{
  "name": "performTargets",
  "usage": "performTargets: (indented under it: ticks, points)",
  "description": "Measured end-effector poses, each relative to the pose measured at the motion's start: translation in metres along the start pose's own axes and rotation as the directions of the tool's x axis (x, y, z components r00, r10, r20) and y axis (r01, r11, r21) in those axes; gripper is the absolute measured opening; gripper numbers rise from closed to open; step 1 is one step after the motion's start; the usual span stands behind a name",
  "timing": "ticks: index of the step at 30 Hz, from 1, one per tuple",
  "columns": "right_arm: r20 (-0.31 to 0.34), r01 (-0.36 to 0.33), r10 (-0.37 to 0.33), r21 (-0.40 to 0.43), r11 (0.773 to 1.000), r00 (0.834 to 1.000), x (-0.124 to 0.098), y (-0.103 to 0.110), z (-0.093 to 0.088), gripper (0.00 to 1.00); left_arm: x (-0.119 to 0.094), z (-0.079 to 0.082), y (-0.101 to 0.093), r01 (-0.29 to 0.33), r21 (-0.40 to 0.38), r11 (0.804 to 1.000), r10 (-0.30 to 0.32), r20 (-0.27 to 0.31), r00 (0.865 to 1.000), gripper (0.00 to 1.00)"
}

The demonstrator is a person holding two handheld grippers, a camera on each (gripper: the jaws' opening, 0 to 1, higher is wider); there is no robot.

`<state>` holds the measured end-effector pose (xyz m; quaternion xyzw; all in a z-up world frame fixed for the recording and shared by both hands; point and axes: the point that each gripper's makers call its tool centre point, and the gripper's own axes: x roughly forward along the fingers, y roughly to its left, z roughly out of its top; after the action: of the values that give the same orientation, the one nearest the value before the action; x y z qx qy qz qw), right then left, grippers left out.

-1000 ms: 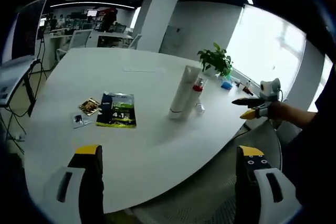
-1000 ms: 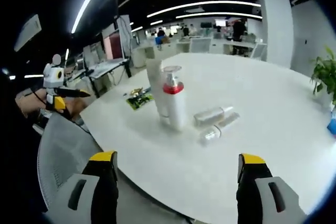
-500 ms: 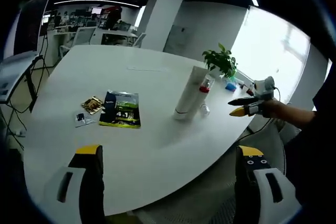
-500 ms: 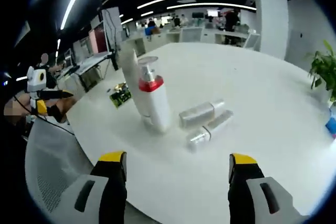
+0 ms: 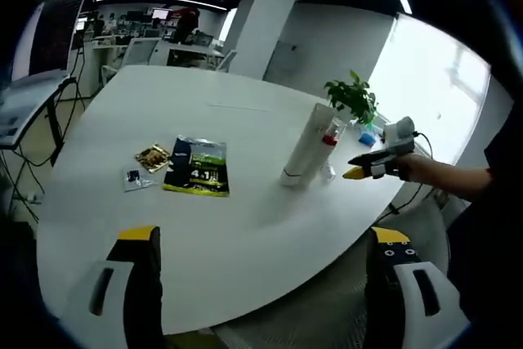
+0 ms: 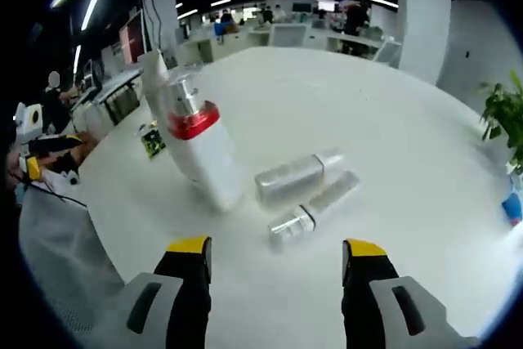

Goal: Arrange the skincare products in the storage area until every visible bottle or jar stands upright without overlapping.

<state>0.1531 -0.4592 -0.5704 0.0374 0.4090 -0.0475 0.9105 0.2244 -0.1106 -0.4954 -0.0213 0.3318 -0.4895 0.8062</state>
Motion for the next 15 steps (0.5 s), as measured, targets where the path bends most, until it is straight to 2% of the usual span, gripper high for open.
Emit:
performTargets:
  ticks: [4,7,11,15]
  points:
    - [-0.001,0.033,-0.033,0.039,0.999,0.999,0.004,-0.004,0.004,0.64,0.002,-0.002,0.001,-0.003,-0.012,1.000,0.003,0.000,1.000,0.97]
    - [-0.013,0.059,-0.059,0.018,0.998,0.998,0.009,-0.003,0.004,0.64,0.003,-0.004,0.003,-0.007,-0.022,1.000,0.007,0.001,1.000,0.97]
    - [-0.032,0.058,-0.058,-0.014,0.998,0.998,0.021,0.003,0.004,0.65,0.003,-0.007,0.007,-0.015,-0.039,0.999,0.015,-0.002,1.000,0.97]
    - [-0.035,0.090,-0.091,-0.021,0.996,0.995,0.032,0.001,0.004,0.61,0.003,-0.004,0.009,-0.020,-0.038,0.999,0.020,-0.004,1.000,0.97]
